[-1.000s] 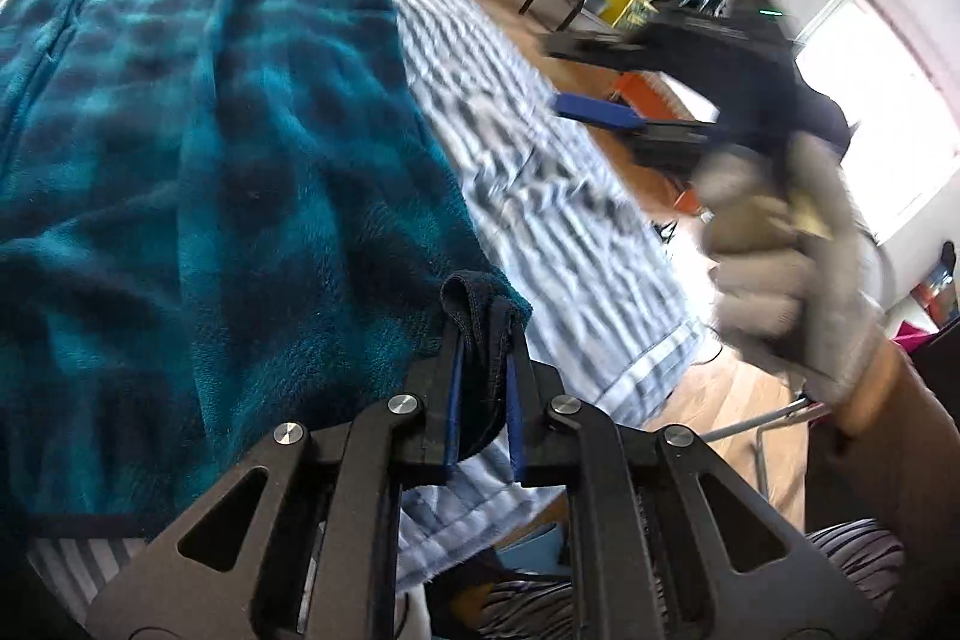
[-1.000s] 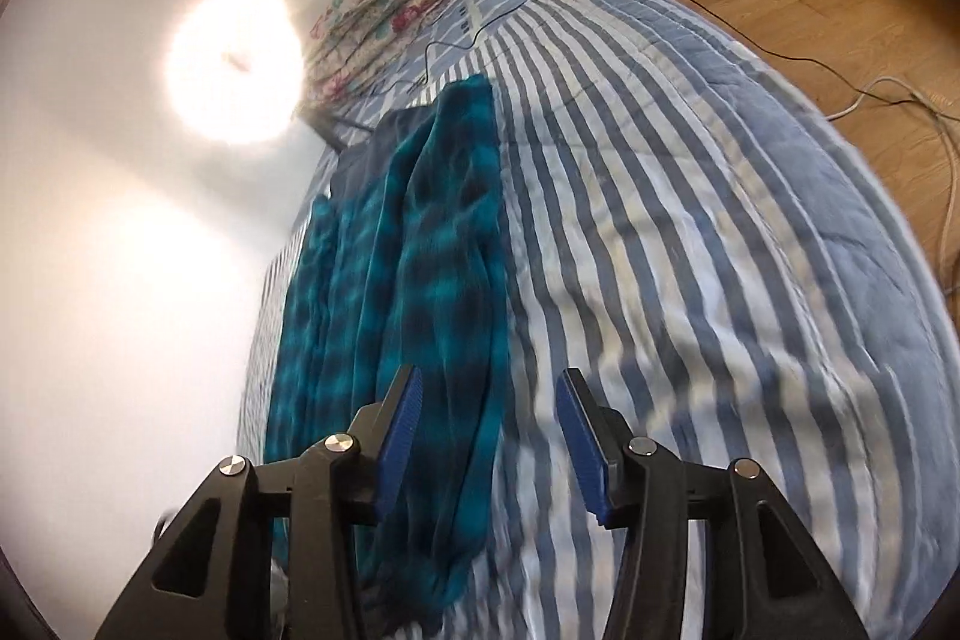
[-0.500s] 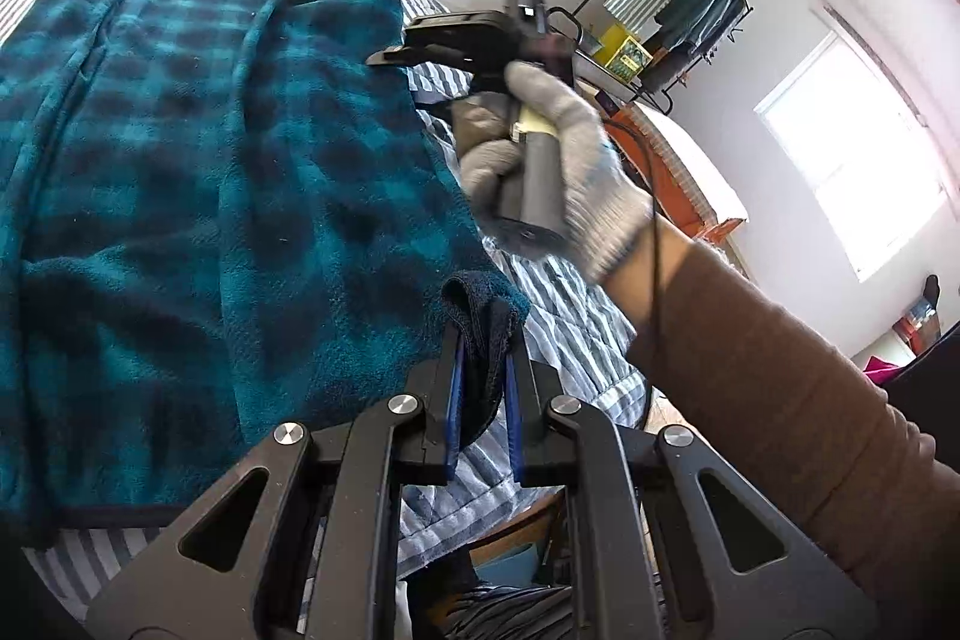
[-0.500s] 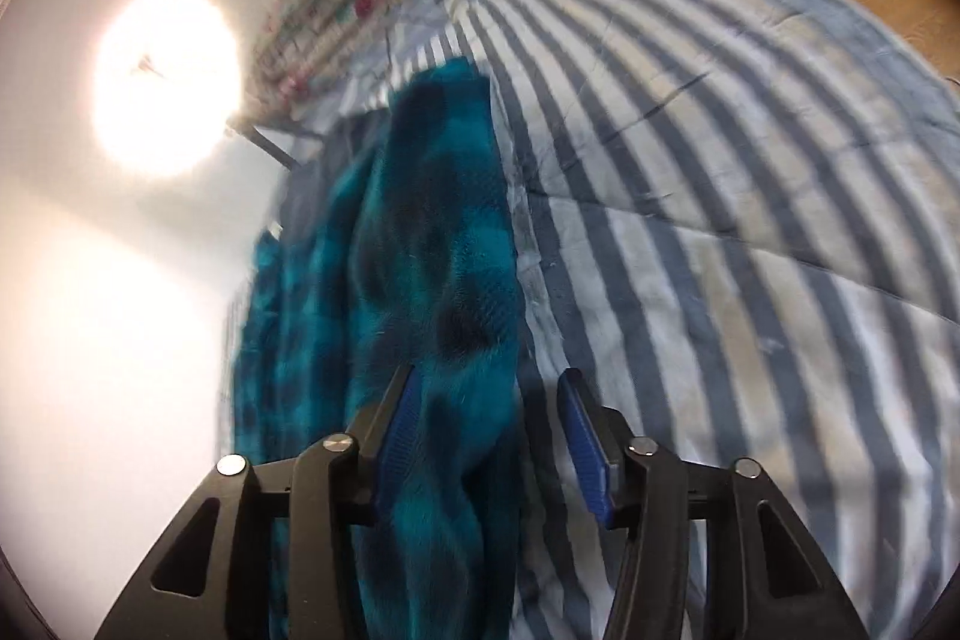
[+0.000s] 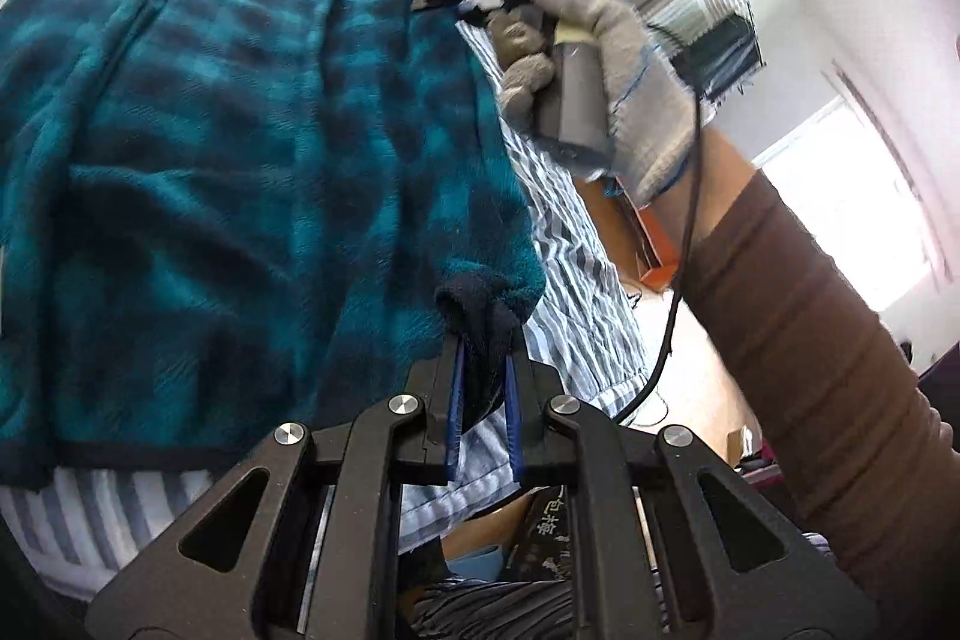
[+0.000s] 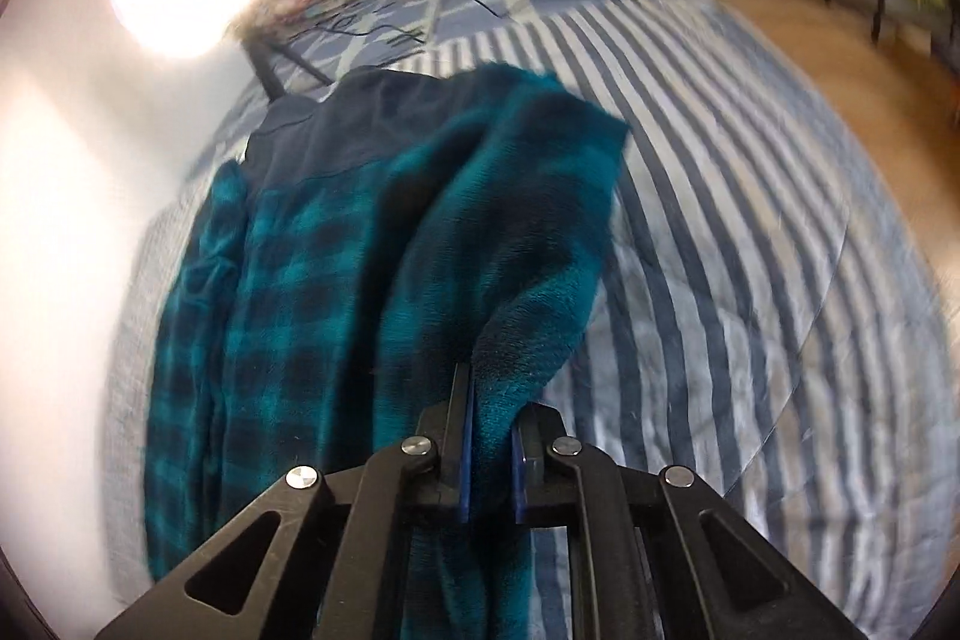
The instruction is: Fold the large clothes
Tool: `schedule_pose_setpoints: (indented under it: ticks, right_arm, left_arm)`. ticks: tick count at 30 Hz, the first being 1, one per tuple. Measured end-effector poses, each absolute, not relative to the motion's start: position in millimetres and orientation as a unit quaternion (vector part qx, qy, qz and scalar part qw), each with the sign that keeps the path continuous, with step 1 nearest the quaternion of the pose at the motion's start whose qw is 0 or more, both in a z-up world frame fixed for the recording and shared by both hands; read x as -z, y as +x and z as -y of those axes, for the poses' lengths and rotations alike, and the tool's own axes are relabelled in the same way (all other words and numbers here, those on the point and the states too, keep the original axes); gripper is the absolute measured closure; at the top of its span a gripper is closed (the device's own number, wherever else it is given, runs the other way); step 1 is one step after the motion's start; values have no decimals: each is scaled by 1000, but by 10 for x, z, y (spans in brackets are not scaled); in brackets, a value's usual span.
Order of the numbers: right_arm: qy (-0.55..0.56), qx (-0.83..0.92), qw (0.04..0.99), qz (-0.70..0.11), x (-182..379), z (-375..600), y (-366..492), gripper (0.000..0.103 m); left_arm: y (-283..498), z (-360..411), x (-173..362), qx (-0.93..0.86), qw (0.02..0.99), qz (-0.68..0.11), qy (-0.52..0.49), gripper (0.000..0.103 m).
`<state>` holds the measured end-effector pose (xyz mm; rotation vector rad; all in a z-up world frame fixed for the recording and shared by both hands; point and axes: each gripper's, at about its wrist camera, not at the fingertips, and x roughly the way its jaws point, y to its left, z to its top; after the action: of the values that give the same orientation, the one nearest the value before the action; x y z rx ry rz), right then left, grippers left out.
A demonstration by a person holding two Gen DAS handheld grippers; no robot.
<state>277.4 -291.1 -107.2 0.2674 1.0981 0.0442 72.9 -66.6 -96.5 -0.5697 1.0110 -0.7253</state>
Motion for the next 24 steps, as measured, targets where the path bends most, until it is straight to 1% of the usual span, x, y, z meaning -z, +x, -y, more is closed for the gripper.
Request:
schedule_pose_setpoints:
  ticks: [4, 10, 14, 17, 20, 24]
  right_arm:
    - [33, -13, 855, -518, 810, 2428, 2844, 96]
    - [-91, -16, 849, -521, 794, 1665, 2942, 96]
    - [-150, -33, 838, -524, 968, 1126, 2997, 97]
    - [-196, -47, 825, -527, 1205, 738, 3040, 97]
    - [-220, -46, 812, -538, 1475, 576, 3095, 97]
    - [-224, -46, 812, -537, 1620, 566, 3108, 97]
  left_arm:
    - [661, 452, 1027, 317, 772, -470, -286, 93]
    - [625, 168, 1103, 293, 773, -471, -309, 93]
    - [571, -18, 1186, 275, 774, -473, -318, 94]
    - [566, -169, 1294, 260, 771, -479, -330, 94]
    - [575, -243, 1357, 252, 768, -482, -337, 94]
    - [533, -239, 1346, 252, 773, -481, -329, 94]
